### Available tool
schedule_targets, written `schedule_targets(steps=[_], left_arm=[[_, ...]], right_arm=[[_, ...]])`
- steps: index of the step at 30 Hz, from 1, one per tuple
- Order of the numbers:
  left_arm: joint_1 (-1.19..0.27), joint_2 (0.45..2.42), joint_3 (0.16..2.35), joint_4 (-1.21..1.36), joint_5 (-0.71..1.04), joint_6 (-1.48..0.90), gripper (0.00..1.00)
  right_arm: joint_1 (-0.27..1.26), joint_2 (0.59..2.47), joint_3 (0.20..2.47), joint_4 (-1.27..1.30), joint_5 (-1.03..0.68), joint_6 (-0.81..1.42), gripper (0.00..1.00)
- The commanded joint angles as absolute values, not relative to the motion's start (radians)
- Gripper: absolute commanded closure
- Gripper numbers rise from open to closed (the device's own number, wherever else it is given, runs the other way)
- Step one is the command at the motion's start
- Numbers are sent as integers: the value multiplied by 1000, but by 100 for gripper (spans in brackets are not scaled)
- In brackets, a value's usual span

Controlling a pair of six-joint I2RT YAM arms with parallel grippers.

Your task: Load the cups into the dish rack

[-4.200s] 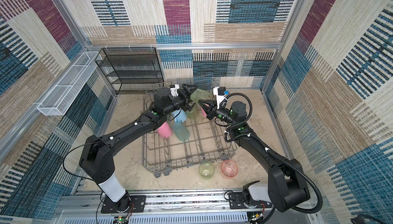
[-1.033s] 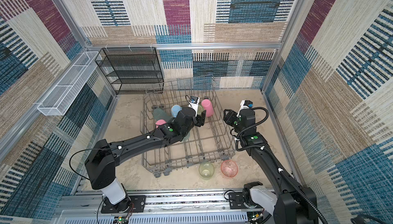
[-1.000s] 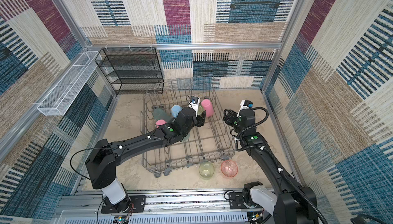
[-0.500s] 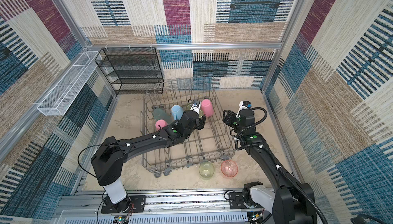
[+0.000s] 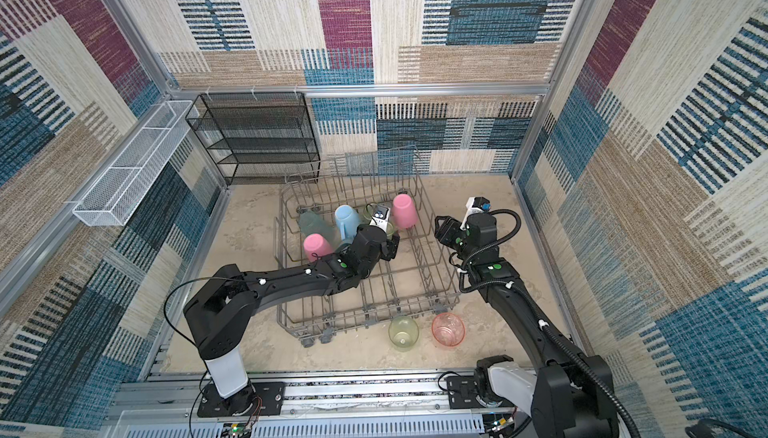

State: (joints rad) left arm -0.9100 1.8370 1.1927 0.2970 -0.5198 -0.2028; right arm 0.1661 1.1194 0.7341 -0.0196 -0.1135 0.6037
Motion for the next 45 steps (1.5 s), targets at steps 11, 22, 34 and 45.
schedule_targets(steps=[11,22,34,45], left_arm=[[-904,1856,1135,419,-517,-209,29],[-905,1795,1015,590,-467,-183,29],[-907,1793,1013,534,-407,-193,28],[-908,1762,1051,388,-394,-166,17]], right_arm=[[165,1123,724,18,-124,595,41],[166,1132,721,26,-130,597,41],[165,1135,716,34,-139,605,40],[166,1128,719,26,-151,600,40]])
